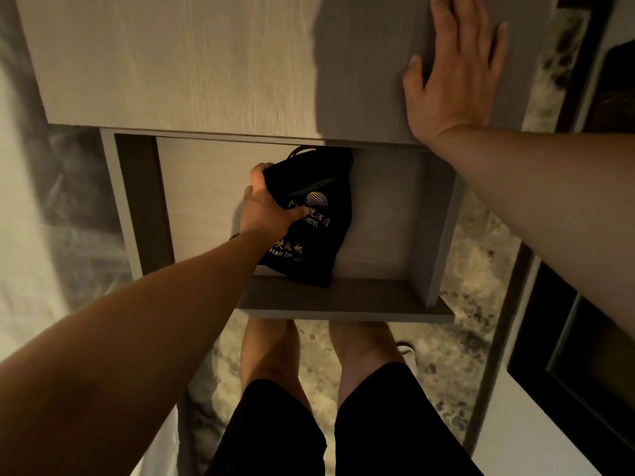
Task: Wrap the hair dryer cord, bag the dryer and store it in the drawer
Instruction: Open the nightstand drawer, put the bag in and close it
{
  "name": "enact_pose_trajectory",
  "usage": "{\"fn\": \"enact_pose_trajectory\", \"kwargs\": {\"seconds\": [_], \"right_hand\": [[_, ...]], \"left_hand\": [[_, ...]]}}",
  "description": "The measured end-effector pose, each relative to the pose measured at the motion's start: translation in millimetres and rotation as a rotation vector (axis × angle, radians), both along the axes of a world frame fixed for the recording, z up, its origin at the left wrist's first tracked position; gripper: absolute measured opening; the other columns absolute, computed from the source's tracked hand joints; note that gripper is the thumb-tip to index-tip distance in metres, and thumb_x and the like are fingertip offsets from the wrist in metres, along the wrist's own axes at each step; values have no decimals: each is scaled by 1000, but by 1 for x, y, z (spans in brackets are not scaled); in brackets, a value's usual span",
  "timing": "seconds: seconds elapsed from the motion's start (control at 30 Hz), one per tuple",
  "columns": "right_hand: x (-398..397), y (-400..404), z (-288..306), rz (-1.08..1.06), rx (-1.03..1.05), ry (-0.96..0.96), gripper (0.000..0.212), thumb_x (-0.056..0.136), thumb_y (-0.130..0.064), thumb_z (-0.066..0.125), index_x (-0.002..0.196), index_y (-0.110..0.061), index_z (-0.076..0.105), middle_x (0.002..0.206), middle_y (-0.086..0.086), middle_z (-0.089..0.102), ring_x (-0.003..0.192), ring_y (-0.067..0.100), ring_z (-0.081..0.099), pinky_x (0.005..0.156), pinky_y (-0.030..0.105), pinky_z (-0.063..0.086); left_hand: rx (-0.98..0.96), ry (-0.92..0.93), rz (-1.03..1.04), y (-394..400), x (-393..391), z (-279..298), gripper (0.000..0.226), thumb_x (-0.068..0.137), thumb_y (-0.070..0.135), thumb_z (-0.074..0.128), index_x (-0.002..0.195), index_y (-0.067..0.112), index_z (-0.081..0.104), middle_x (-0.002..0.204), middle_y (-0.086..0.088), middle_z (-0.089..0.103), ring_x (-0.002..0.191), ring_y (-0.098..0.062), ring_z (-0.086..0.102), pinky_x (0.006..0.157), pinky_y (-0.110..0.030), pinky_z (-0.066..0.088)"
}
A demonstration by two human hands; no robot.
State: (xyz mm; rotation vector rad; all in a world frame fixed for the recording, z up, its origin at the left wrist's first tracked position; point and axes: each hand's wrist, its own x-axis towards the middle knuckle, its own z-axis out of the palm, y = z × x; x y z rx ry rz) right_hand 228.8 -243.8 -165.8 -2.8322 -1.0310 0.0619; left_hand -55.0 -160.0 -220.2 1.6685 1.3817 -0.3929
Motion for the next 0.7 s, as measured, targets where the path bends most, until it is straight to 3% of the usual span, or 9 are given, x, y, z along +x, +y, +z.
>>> {"fn": "enact_pose_trajectory", "kwargs": {"seconds": [0.1,0.2,0.37,0.5,0.6,0.7], "right_hand": [[1,1,2,13,4,26,64,90,-43,39,150,-23,36,161,2,31,150,23,24,121,53,14],[-8,-7,5,10,28,103,61,92,-38,39,150,-23,35,163,2,26,151,23,20,121,54,14],[-81,-66,29,43,-51,313,64,90,-33,52,150,-19,36,165,6,22,151,27,18,118,55,20],[-148,-124,46,92,-133,536,58,91,-40,47,144,-20,41,148,7,47,132,31,48,108,53,39],[-188,-171,48,-173,-181,593,53,87,-35,60,135,-16,50,128,12,57,113,34,58,92,47,52],[-211,-204,46,-618,-254,637,34,84,-37,67,107,-13,59,111,14,60,99,36,61,77,41,54]], "left_hand": [[14,-15,15,-1,2,11,108,64,28,95,148,35,27,137,-12,46,120,-28,54,99,-39,50],[99,9,-39,3,3,33,108,68,32,93,153,26,27,143,-16,43,131,-34,46,109,-48,45],[235,-164,-253,6,-5,82,56,85,29,78,133,13,54,134,-15,47,124,-30,48,106,-46,47],[358,-302,-416,23,12,104,35,92,29,68,122,13,61,130,-13,50,123,-25,47,103,-26,38],[519,-438,-543,47,42,108,29,92,28,66,117,12,64,130,-16,53,124,-28,48,104,-34,43],[696,-479,-694,72,75,102,36,92,33,66,120,10,64,133,-23,55,127,-36,48,103,-49,42]]}}
